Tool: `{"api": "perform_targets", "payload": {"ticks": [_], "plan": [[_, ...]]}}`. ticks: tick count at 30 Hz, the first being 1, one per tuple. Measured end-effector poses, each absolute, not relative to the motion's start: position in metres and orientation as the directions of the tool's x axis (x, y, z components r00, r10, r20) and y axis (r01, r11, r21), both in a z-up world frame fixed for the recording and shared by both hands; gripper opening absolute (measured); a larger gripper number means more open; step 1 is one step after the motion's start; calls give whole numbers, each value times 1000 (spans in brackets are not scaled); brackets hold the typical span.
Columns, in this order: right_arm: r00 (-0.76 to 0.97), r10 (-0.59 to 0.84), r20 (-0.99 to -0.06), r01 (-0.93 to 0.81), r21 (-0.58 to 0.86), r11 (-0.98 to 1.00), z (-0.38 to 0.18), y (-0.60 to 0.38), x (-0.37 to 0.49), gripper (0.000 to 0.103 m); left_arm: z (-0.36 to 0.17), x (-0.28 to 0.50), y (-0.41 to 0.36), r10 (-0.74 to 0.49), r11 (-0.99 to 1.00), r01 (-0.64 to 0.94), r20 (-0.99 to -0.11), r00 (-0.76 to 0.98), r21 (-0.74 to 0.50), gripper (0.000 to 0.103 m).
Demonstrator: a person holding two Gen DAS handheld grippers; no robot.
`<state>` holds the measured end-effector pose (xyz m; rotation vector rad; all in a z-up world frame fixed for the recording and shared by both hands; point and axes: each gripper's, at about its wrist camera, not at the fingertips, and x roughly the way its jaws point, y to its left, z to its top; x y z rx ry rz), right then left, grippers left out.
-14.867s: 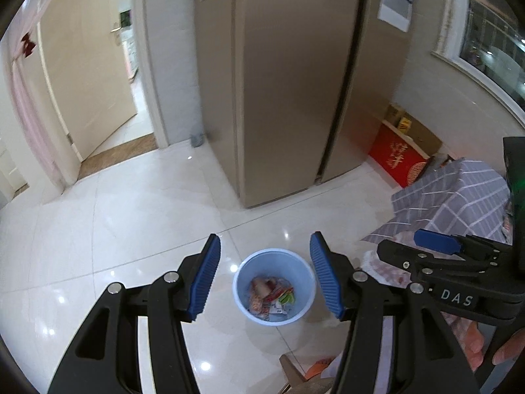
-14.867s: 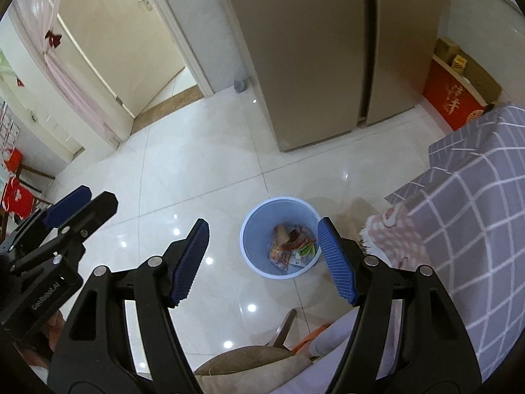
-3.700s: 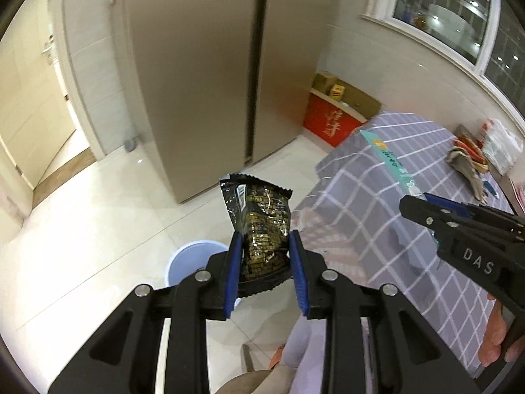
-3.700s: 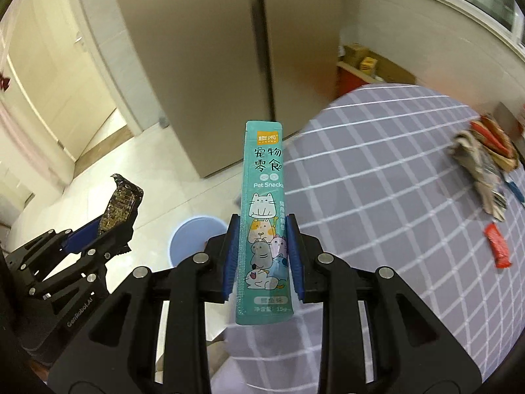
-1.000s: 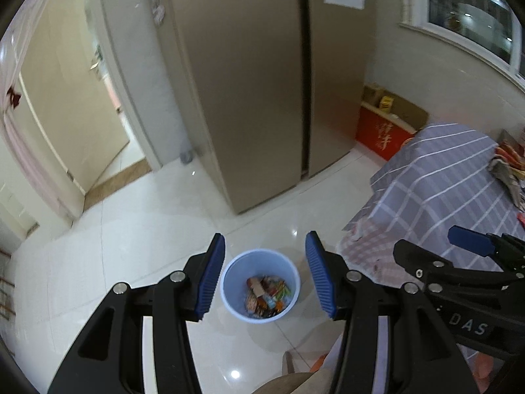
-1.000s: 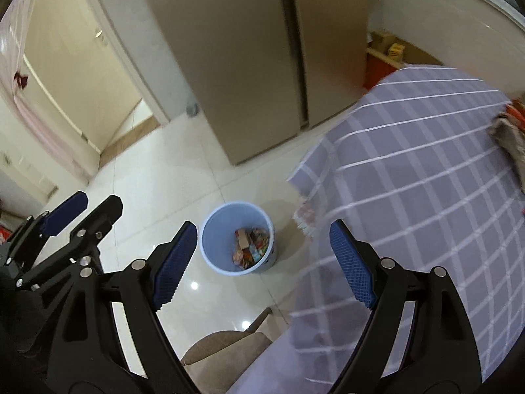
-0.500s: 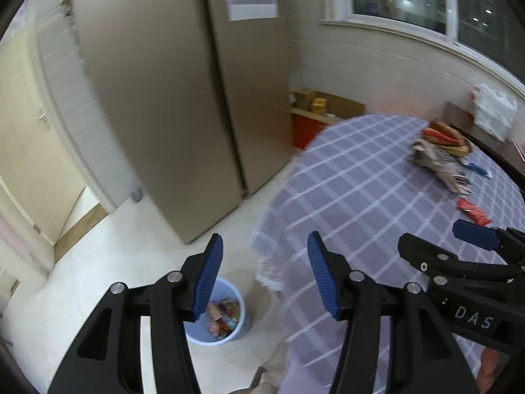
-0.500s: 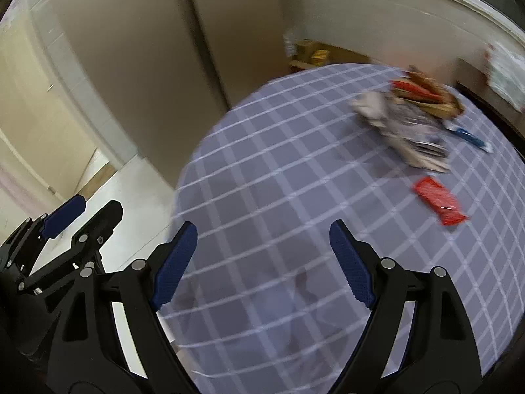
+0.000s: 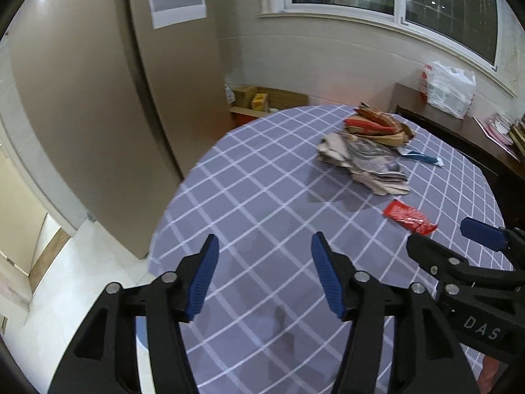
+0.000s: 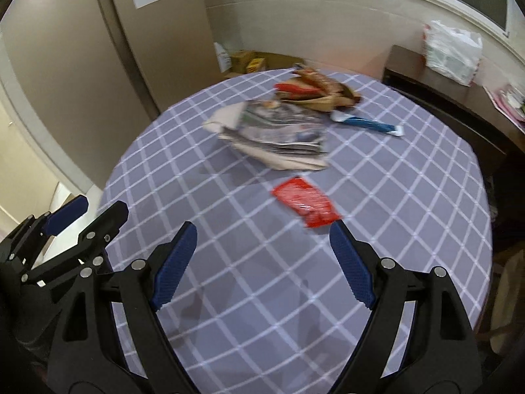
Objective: Collect trash
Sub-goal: 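Grasp the red snack wrapper with the right tool while the left tool grasps the newspaper bundle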
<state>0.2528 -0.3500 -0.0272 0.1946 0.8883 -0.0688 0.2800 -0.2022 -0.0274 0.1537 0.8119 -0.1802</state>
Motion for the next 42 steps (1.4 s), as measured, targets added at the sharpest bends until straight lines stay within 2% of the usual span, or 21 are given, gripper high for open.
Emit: {"api": "perform_targets", "payload": {"ticks": [8,15,19,20,21,22,29,36,42], "plan": [[579,-11,-815,195,126,973,-50,-387,270,82,-49,297,-228,-146,966,259,-780,609,22,74],[527,-13,-850,174,93,980,-76,-393,295,82,-67,314,-224,-169,968,250,-818,550,-32,74],[537,-45,-842,149,42,988,-85,-389,309,82,-72,326,-218,-184,970,236,-831,526,-65,79],[540,-48,-841,150,40,988,-85,-389,311,79,-72,329,-218,-183,970,234,-833,522,-66,80],[546,-54,-836,152,36,988,-85,-390,313,63,-72,332,-218,-185,970,232,-837,515,-72,81],[555,-63,-829,154,28,988,-83,-390,313,34,-72,337,-218,-197,969,232,-839,507,-87,81],[559,54,-827,148,164,975,-73,-415,310,26,-55,358,-233,-309,940,284,-821,481,-188,82],[595,25,-803,193,174,966,-52,-444,299,27,-50,394,-265,-365,914,339,-817,446,-224,89],[588,6,-809,229,173,958,-51,-464,314,27,-62,433,-286,-463,874,343,-803,376,-343,89]]}}
